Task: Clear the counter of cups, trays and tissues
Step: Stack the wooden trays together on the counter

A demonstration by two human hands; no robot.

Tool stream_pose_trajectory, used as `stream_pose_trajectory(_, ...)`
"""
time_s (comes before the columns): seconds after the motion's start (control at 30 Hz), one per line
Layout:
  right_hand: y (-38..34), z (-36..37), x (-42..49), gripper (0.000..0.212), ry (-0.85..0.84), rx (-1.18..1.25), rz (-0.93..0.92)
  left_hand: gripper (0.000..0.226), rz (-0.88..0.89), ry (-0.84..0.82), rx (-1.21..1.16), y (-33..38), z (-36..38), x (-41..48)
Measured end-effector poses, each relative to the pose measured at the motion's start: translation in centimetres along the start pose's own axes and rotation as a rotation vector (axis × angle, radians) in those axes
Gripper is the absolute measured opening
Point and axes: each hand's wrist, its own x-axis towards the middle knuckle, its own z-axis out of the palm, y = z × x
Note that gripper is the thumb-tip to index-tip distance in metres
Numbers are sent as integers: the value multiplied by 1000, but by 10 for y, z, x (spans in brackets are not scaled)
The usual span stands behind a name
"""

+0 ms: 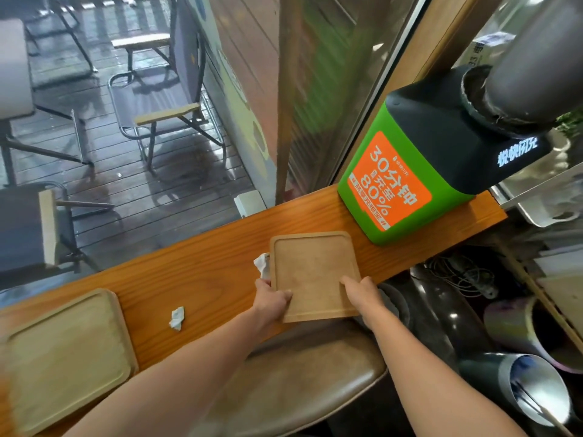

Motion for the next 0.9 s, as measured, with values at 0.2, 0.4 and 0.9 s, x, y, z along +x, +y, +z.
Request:
stream_pose_trajectory(0.2, -20, 70, -58, 53, 31, -7, -105, 52, 145, 32, 28, -9, -87, -22)
stream_pose_trajectory(0.4, -51, 175, -118, 56, -123, -88, -197, 45, 191, 228, -39, -39, -202, -50)
stream_pose_trajectory(0.9, -57, 351, -222, 72, -408, -387, -225, 62, 104, 390, -254, -121, -391, -92)
